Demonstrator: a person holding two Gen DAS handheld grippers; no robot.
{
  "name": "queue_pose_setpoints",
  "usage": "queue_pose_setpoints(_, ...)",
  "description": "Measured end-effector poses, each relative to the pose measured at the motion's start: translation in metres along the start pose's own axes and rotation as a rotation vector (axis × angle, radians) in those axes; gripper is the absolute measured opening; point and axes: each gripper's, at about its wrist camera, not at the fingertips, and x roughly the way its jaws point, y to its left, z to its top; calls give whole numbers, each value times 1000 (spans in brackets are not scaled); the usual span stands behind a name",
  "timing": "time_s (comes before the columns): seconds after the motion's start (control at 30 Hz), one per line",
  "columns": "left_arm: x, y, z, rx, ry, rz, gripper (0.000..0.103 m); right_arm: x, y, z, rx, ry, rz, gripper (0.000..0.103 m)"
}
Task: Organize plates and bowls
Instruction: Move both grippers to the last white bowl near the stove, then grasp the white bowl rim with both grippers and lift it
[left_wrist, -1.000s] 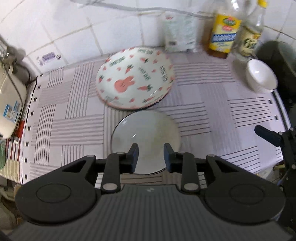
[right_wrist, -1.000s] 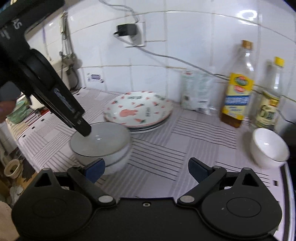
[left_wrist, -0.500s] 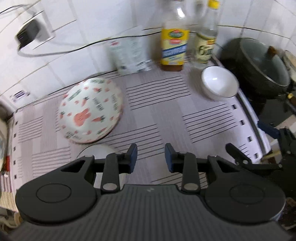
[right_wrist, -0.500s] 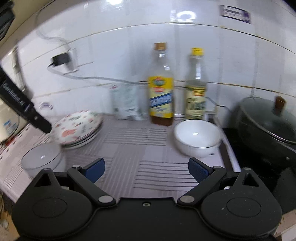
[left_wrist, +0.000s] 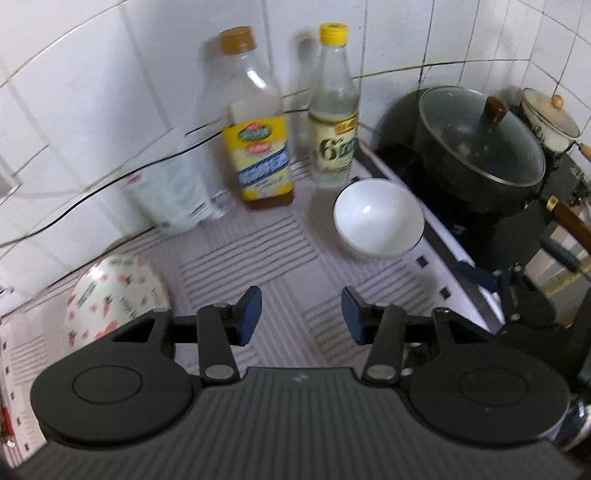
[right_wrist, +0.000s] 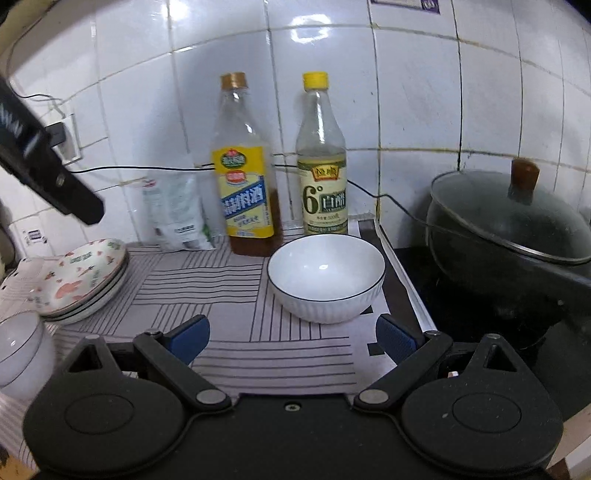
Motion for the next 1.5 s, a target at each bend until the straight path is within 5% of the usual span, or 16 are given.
queue_pose_setpoints(0.37, 86, -6, 37, -40, 6, -85, 66, 68, -18, -3, 69, 89, -47, 99)
queue_pose_setpoints(0.6, 155, -7, 44, -92, 62, -137, 65, 109, -25, -5, 99, 118, -79, 100)
queue_pose_setpoints(0.9, 199, -18, 44, -83, 64, -135, 50, 118, -25, -9, 71, 82, -89, 100)
queue_pose_setpoints(1.07, 210, -20, 43, -67, 78, -145, 22, 118, -21, -7, 34, 62, -86, 100)
queue_pose_setpoints(1.2, 212, -14, 41, -137, 96, -226, 20, 120, -21, -5, 28, 59, -88, 100)
queue_pose_setpoints(1.5, 203, -19, 42, -80, 83, -206, 12, 124, -20, -3, 60, 51, -94, 100)
